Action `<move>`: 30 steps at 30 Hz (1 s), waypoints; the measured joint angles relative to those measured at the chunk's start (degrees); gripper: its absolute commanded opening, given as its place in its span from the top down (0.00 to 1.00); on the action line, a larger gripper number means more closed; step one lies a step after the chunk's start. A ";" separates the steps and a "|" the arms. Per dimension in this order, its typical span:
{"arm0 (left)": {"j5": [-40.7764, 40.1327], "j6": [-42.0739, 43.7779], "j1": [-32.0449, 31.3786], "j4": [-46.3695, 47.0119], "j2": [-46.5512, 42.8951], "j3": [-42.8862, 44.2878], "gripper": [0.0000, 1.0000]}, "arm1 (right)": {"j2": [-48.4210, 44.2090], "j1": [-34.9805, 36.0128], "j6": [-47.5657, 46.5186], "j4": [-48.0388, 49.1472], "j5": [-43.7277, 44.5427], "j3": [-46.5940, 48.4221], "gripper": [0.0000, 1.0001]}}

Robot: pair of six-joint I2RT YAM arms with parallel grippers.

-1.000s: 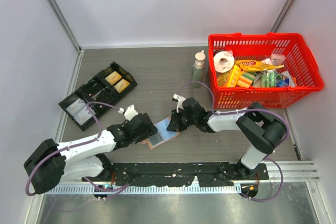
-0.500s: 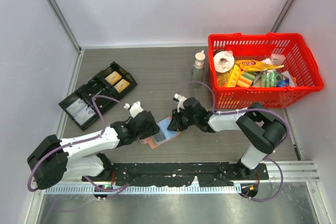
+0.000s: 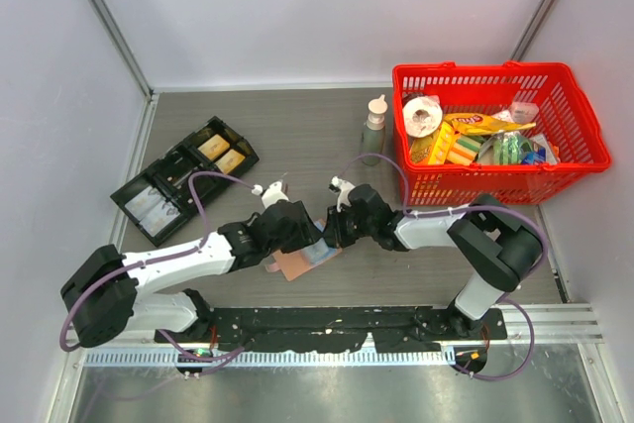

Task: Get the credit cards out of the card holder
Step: Remove the credit card from the card holder.

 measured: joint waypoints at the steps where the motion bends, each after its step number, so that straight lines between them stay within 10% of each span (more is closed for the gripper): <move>1: 0.09 0.20 0.00 0.15 0.63 0.00 0.47 | -0.17 0.00 -0.02 0.02 0.04 -0.17 0.86; 20: -4.76 -2.75 0.00 -7.23 -8.07 -9.77 0.52 | -10.12 -0.24 -4.22 -10.71 7.41 -2.01 0.64; 30: -10.91 -2.80 0.00 -17.07 -16.52 -8.02 0.50 | -14.32 -0.26 -6.49 -13.81 9.33 -0.76 0.73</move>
